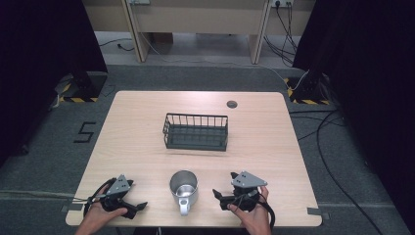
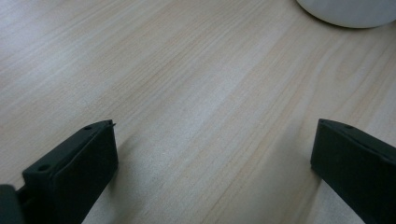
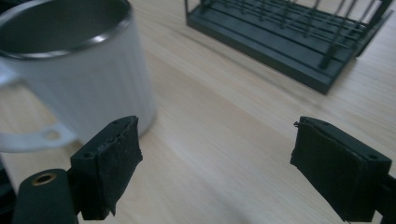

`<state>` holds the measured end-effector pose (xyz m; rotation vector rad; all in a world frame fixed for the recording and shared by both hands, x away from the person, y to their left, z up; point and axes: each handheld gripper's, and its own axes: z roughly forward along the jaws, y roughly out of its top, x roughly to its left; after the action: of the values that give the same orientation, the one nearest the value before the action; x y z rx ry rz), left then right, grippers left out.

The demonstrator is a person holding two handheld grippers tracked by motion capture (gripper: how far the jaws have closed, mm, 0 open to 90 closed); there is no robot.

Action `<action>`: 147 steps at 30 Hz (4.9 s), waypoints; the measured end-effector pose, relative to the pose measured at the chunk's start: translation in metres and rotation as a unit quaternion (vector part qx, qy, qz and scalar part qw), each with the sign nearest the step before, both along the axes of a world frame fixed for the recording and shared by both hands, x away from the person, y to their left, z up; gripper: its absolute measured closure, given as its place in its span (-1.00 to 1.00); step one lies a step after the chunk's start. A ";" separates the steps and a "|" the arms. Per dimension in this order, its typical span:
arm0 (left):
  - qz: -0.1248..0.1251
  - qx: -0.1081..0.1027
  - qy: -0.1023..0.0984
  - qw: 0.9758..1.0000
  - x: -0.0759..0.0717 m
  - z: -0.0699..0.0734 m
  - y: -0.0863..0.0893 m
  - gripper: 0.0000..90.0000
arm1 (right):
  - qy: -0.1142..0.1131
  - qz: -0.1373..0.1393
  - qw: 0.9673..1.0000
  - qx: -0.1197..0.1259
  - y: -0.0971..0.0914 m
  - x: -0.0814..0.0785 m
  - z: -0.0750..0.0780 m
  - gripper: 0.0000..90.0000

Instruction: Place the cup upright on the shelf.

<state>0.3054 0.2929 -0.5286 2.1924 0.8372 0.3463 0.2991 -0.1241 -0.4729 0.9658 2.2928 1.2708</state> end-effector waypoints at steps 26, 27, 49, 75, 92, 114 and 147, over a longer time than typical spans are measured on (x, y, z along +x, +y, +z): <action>0.000 0.000 0.000 1.000 0.000 0.000 0.000 -1.00 | -0.018 -0.020 0.999 0.017 0.080 -0.059 0.013 -0.66; 0.000 0.000 0.000 1.000 0.000 0.000 0.000 -1.00 | -0.022 -0.024 0.999 0.014 0.083 -0.060 0.013 -0.67; 0.000 -0.001 0.000 1.000 0.000 0.000 0.000 -1.00 | -0.029 -0.041 0.999 -0.001 0.079 -0.050 -0.002 -0.80; 0.000 0.000 0.000 1.000 0.000 0.000 0.000 -1.00 | -0.041 -0.031 0.999 0.009 0.029 -0.017 -0.004 -0.56; -0.001 0.002 0.000 1.000 0.000 0.000 0.000 -1.00 | -0.043 -0.053 0.997 0.018 0.009 -0.001 -0.006 -0.54; -0.001 0.000 0.000 1.000 0.000 0.000 0.000 -1.00 | -0.062 0.028 0.992 0.106 0.021 0.000 0.005 -0.67; -0.001 0.001 0.000 1.000 0.000 0.000 0.000 -1.00 | -0.062 0.090 0.989 0.099 0.075 0.031 -0.004 -0.91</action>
<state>0.3054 0.2930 -0.5286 2.1943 0.8349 0.3463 0.3303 -0.0489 -0.4764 0.7292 2.2297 1.6114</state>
